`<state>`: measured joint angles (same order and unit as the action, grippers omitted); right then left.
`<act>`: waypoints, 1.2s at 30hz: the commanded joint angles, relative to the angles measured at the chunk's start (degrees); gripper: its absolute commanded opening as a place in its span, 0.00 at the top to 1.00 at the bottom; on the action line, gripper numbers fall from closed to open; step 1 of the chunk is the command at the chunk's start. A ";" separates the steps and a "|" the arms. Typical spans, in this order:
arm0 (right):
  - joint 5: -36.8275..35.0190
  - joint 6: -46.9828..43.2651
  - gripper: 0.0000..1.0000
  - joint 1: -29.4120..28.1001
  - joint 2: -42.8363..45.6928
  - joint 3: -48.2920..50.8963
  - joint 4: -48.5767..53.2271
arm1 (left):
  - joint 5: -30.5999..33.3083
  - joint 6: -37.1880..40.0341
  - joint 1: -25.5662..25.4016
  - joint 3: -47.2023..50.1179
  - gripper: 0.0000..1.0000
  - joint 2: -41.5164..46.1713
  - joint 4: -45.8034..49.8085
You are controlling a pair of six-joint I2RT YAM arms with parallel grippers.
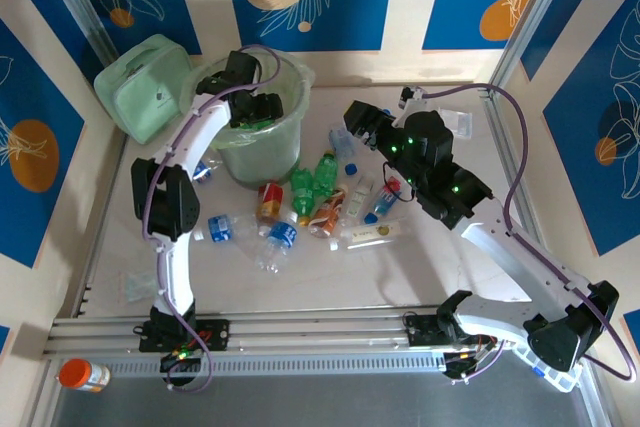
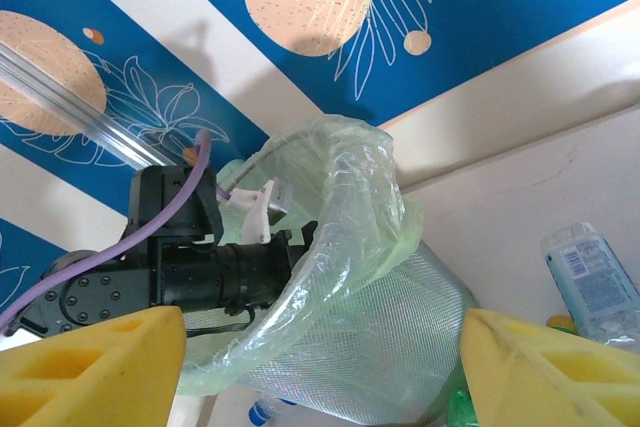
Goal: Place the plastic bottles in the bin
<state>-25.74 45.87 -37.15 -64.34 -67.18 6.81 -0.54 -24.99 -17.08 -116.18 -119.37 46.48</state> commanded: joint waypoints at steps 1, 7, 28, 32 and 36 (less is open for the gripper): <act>-0.54 -1.22 0.27 -0.38 0.73 -0.76 -1.64 | -3.84 1.50 0.29 -1.50 0.16 6.22 1.31; 5.93 -6.85 0.27 -0.45 -0.81 -2.28 -0.90 | -7.13 3.36 -0.87 0.32 0.20 13.06 1.16; 5.72 -19.86 0.34 -20.63 -1.63 4.57 5.96 | 8.53 -6.62 -3.50 37.49 0.26 62.36 -5.76; 3.09 -17.70 0.34 -22.38 -0.72 12.25 1.84 | 14.92 -10.26 -1.81 43.47 0.26 67.75 -3.06; 1.53 -15.95 0.34 -22.53 -0.49 17.61 -2.87 | 10.89 -13.00 4.96 50.53 0.25 68.84 -4.38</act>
<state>-20.86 28.38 -59.53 -65.76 -51.33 8.99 9.74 -34.33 -15.49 -70.15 -49.30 42.30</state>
